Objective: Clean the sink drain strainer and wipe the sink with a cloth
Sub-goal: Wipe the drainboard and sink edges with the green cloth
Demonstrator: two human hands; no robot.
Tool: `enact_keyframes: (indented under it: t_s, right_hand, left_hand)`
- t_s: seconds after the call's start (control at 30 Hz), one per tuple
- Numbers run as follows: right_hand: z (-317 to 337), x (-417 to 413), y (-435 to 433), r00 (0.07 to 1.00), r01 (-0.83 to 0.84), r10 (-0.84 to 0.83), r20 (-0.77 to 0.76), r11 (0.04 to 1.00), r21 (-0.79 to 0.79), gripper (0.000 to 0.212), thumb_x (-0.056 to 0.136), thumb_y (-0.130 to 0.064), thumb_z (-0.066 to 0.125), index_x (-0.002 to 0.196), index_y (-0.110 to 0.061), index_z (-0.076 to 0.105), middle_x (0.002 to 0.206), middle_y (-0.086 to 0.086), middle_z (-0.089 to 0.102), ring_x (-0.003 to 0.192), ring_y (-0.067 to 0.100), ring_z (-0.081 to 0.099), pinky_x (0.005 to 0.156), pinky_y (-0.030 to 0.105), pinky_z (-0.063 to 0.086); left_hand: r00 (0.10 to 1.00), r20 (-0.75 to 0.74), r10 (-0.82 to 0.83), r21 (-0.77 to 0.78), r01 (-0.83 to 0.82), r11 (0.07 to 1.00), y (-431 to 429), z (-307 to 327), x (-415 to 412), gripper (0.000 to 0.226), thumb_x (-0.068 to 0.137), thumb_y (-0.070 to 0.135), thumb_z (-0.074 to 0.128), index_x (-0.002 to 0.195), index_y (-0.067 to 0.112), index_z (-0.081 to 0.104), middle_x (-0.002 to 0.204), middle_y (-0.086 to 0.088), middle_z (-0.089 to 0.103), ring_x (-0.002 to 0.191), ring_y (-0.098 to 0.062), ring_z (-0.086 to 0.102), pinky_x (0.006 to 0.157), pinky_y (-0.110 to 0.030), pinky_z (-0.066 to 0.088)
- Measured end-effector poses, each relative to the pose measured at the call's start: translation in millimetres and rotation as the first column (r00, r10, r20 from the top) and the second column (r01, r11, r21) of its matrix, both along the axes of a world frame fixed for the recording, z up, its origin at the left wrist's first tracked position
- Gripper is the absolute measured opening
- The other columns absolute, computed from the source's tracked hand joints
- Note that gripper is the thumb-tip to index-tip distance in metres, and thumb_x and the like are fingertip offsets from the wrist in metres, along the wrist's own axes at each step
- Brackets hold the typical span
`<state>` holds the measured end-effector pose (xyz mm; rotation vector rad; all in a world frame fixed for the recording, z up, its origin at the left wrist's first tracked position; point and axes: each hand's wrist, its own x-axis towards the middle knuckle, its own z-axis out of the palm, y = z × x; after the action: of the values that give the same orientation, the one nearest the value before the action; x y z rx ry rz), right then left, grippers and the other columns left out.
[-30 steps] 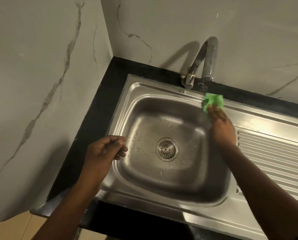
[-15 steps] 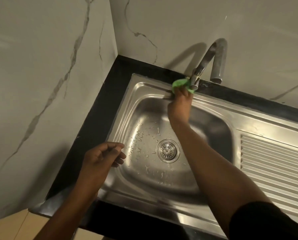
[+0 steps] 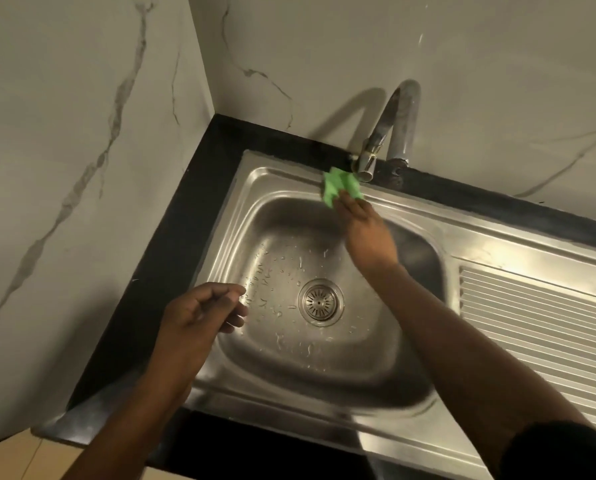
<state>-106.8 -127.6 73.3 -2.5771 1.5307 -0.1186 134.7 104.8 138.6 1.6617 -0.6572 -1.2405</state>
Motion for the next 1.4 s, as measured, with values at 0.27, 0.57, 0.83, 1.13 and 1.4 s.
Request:
enact_keyframes:
  t_s: [0.27, 0.57, 0.83, 1.13, 1.4]
  right_hand:
    - [12, -189, 24, 0.748, 0.659, -0.661, 0.062, 0.751, 0.046, 0.047, 0.1, -0.01, 0.062, 0.147, -0.011, 0.056, 0.145, 0.021, 0.057, 0.129, 0.044, 0.051, 0.104, 0.052, 0.049]
    - [-1, -49, 7, 0.699, 0.685, -0.675, 0.238, 0.727, 0.05, 0.052, 0.079, 0.0, 0.062, 0.131, -0.005, 0.061, 0.14, 0.018, 0.051, 0.119, 0.041, 0.048, 0.098, 0.049, 0.049]
    - [-2, 118, -3, 0.928, 0.265, -0.256, 0.271, 0.964, 0.003, 0.047, 0.089, 0.004, 0.064, 0.134, -0.009, 0.065, 0.139, 0.011, 0.056, 0.128, 0.032, 0.05, 0.105, 0.046, 0.053]
    - [-2, 144, -6, 0.989, -0.145, 0.146, 0.023, 0.989, -0.038, 0.058, 0.099, -0.007, 0.061, 0.154, -0.009, 0.044, 0.153, 0.016, 0.043, 0.137, 0.038, 0.046, 0.113, 0.05, 0.047]
    - [9, -24, 5, 0.989, 0.125, -0.125, -0.082, 0.992, -0.006, 0.081, 0.088, 0.008, 0.06, 0.16, -0.023, 0.039, 0.169, 0.006, 0.022, 0.141, 0.035, 0.041, 0.112, 0.05, 0.049]
  left_hand:
    - [0.997, 0.003, -0.077, -0.049, 0.077, 0.996, -8, -8, -6, 0.024, 0.102, 0.014, 0.065, 0.103, 0.03, 0.082, 0.091, -0.008, 0.081, 0.083, -0.024, 0.078, 0.076, -0.031, 0.062]
    - [0.999, -0.007, -0.052, -0.032, 0.052, 0.998, -6, -13, -3, 0.022, 0.101, 0.016, 0.066, 0.102, 0.03, 0.082, 0.089, -0.008, 0.081, 0.082, -0.023, 0.078, 0.08, -0.038, 0.063]
    - [1.0, -0.01, 0.028, 0.026, -0.028, 0.999, -4, -12, 16, 0.019, 0.1, 0.016, 0.065, 0.099, 0.027, 0.081, 0.087, -0.005, 0.081, 0.083, -0.025, 0.078, 0.08, -0.037, 0.06]
    - [0.999, -0.009, 0.051, 0.052, -0.051, 0.997, 0, -6, 15, 0.02, 0.101, 0.009, 0.063, 0.098, 0.019, 0.08, 0.083, -0.009, 0.08, 0.084, -0.034, 0.075, 0.08, -0.039, 0.06]
    - [0.999, -0.01, -0.049, -0.046, 0.049, 0.998, -2, 2, 1, 0.023, 0.1, 0.017, 0.066, 0.098, 0.032, 0.082, 0.089, -0.007, 0.081, 0.082, -0.023, 0.078, 0.076, -0.03, 0.061]
